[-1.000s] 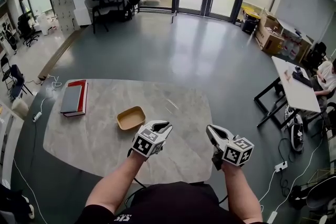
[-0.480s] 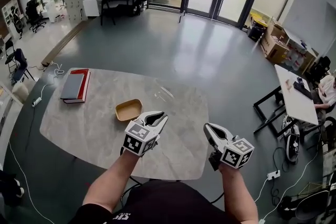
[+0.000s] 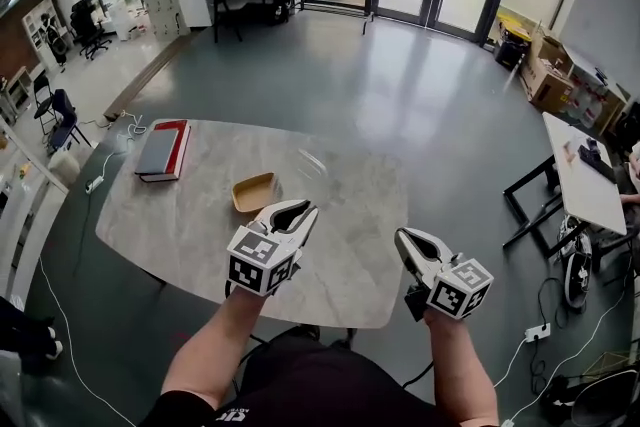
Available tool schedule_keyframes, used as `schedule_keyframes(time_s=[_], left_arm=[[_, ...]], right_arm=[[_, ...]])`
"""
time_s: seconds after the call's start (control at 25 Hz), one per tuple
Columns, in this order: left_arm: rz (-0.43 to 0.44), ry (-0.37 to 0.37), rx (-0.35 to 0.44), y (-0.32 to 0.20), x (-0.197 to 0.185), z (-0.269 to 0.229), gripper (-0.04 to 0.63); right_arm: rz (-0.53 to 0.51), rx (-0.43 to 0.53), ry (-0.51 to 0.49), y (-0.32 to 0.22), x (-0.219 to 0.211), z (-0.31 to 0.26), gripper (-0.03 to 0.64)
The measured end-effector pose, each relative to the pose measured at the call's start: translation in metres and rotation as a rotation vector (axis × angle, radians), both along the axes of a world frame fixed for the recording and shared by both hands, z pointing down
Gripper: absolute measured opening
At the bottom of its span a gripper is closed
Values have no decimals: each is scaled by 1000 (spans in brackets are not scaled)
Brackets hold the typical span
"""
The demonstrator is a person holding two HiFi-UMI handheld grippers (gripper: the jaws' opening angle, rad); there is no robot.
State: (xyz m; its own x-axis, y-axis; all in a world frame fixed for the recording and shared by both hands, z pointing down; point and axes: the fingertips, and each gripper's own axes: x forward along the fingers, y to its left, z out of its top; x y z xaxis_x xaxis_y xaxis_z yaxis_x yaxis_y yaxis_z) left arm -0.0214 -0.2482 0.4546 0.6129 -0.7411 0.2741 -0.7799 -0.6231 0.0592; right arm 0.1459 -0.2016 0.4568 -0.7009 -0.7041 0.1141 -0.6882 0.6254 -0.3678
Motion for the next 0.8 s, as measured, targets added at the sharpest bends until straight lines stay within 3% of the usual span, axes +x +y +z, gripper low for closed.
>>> schedule_keyframes(time_s=[0.2,0.52,0.8], left_arm=[[-39,-15,15,16,-17,-5,57],[-40,34,45,5,-35,-11,57],[-9,-2,41,-14,-106,-5,57]], right_arm=[[-25,-25,-11,10,-13,10,14],[-23,-14,10,6,-36,7,14],[1,-12,-6,-26,-109,9,14]])
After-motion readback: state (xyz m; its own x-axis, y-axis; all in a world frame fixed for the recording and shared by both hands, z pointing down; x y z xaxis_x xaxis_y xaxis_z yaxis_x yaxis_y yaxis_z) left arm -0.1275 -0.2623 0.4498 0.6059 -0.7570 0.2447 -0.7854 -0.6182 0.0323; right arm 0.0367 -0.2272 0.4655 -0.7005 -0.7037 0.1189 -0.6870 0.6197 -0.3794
